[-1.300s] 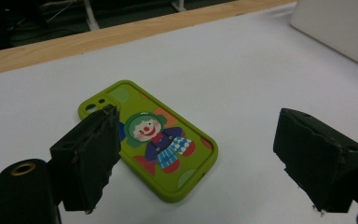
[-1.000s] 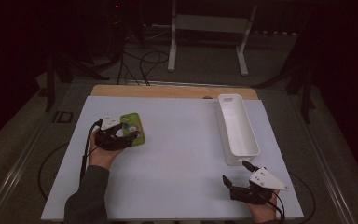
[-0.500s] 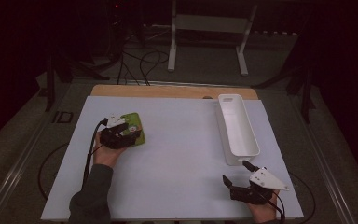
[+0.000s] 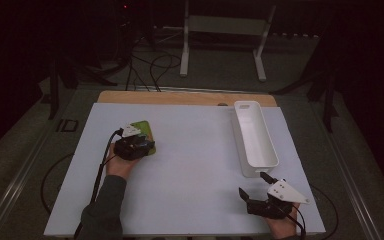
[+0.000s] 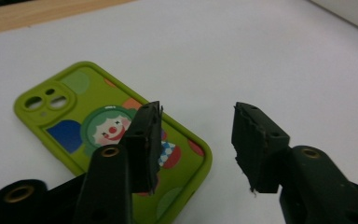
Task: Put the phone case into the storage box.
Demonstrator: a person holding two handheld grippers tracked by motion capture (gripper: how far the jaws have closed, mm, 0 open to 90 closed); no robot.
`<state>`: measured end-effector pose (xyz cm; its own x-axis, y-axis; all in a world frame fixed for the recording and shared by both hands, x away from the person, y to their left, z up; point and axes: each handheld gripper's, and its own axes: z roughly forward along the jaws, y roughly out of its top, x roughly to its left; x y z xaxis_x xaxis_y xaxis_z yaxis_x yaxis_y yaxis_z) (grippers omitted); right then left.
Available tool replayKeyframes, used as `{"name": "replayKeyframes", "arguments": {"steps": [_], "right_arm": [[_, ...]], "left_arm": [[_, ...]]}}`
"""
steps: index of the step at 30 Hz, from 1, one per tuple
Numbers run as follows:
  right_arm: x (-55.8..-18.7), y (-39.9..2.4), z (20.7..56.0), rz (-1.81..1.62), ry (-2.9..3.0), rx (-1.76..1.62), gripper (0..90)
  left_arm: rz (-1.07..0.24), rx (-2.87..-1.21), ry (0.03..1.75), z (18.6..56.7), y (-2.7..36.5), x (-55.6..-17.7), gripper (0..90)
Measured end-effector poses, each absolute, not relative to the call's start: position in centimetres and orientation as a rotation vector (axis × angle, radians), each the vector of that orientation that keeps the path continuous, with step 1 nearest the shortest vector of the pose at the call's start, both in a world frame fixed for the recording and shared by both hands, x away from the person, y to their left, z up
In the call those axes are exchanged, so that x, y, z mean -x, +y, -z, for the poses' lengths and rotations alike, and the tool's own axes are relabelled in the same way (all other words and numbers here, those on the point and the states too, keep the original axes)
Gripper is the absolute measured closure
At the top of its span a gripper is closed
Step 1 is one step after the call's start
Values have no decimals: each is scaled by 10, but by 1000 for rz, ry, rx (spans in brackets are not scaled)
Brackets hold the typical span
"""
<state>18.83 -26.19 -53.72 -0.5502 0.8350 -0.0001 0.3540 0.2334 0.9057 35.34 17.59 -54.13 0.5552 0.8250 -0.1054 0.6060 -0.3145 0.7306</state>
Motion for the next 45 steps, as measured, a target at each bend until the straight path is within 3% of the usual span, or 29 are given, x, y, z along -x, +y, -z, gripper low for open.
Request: {"name": "replayKeyframes", "arguments": {"steps": [34,45], "right_arm": [[-188,-263,537,-1285,2015,-1084,89],[-188,-263,537,-1283,2018,-1083,89]], "left_arm": [[-297,-2145,1144,566,164,-356,839],[-250,-2155,1133,564,164,-349,854]]}}
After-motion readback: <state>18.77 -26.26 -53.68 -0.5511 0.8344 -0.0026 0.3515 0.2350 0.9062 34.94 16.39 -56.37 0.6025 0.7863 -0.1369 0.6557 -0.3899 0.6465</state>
